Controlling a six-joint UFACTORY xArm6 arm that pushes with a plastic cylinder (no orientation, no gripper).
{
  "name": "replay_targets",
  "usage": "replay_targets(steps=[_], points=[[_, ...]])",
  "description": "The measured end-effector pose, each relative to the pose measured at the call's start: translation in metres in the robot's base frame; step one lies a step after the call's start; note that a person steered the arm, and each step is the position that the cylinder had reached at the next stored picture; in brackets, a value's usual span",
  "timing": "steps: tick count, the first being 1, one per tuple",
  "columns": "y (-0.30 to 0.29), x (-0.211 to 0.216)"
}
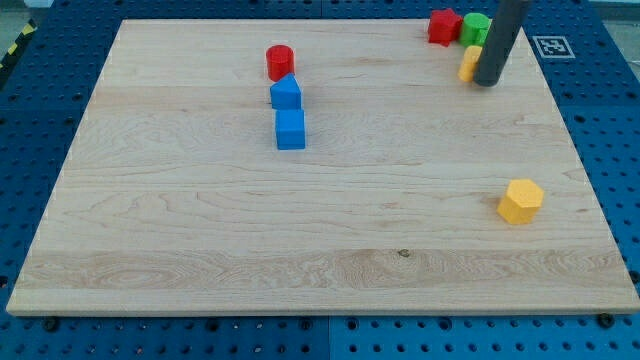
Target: Point your arm towards red circle
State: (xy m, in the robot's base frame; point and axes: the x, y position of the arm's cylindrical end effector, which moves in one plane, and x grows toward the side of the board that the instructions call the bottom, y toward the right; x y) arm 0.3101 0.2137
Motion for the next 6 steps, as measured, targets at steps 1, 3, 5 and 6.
replay_targets(steps=[1, 3, 5, 6], points=[[-0.008, -0.021], [-0.166, -0.055], [-0.341, -0.063], [-0.357, -0.038]])
